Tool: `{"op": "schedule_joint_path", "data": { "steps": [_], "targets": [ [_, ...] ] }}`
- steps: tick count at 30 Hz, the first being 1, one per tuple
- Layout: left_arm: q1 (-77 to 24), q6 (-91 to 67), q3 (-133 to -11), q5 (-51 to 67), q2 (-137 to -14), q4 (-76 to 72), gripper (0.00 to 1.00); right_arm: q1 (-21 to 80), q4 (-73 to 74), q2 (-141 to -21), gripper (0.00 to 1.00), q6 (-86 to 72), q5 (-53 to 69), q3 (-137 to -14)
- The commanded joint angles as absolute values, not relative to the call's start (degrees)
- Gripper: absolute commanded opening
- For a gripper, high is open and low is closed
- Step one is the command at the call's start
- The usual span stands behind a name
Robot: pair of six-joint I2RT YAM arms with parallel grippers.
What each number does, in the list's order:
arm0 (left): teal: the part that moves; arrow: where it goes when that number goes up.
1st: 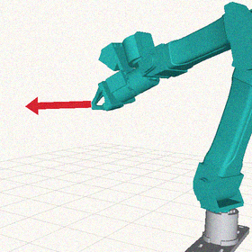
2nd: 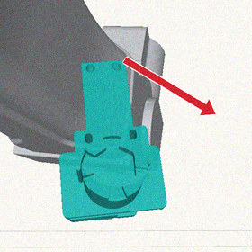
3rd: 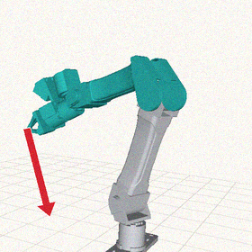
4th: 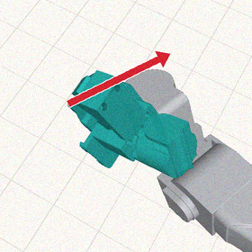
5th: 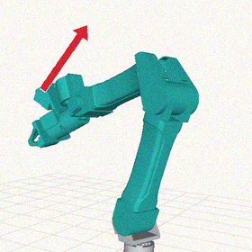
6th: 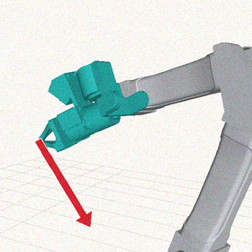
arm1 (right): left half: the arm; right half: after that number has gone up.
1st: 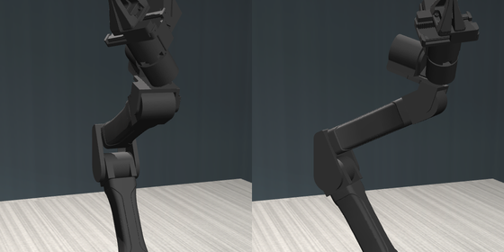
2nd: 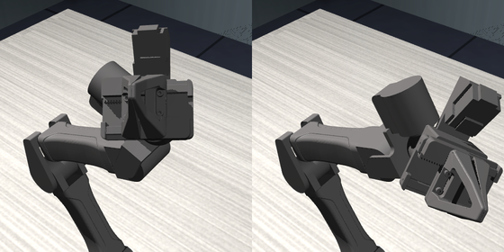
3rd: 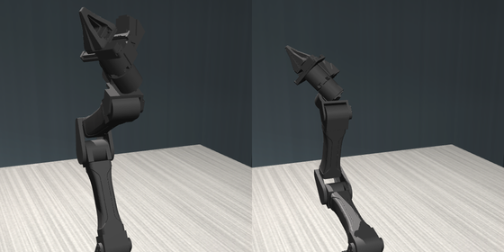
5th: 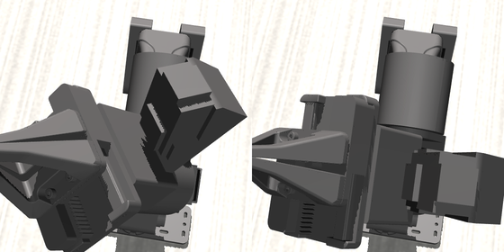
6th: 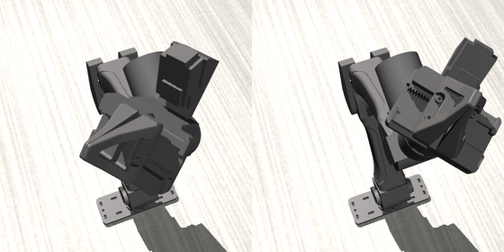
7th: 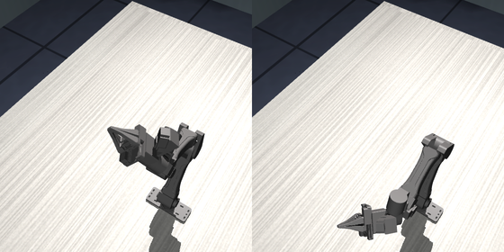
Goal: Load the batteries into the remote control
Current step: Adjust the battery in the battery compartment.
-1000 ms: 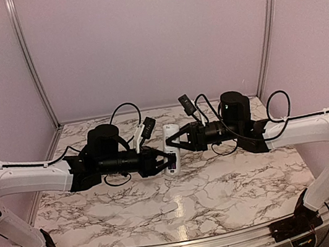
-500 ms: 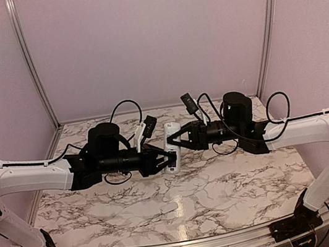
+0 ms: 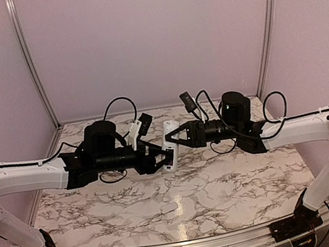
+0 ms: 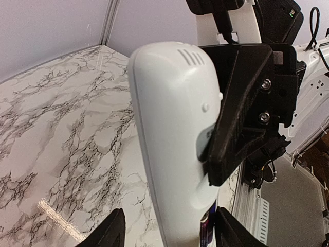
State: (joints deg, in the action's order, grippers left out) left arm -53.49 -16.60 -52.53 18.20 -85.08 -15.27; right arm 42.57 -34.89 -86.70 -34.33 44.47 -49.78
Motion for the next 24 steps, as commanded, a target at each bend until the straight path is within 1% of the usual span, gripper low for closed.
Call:
{"op": "schedule_joint_path", "data": {
  "steps": [1, 4, 10, 16, 20, 24],
  "targets": [
    [-51.0, -13.7, -52.7, 13.4, -81.7, -9.9, 0.65, 43.2, -35.0, -88.3, 0.0, -38.9, 48.8, -52.6],
    [-51.0, -12.9, -52.2, 15.5, -79.5, -11.3, 0.7, 42.8, -34.2, -89.7, 0.0, -41.1, 48.7, -52.4],
    [-51.0, -7.5, -48.7, 13.6, -73.9, -12.5, 0.7, 41.6, -33.4, -91.7, 0.0, -46.9, 49.1, -52.5],
    [-52.4, 5.7, -45.0, 12.2, -70.3, -12.2, 0.66, 40.9, -35.6, -94.8, 0.0, -53.2, 51.0, -51.8],
    [-55.1, 14.1, -44.6, 11.3, -69.6, -8.3, 0.62, 40.9, -34.9, -96.6, 0.0, -54.5, 51.8, -52.0],
    [-59.6, 22.5, -45.0, 8.8, -70.9, -4.2, 0.55, 41.0, -33.9, -98.0, 0.0, -54.2, 52.4, -52.4]
  ]
}}
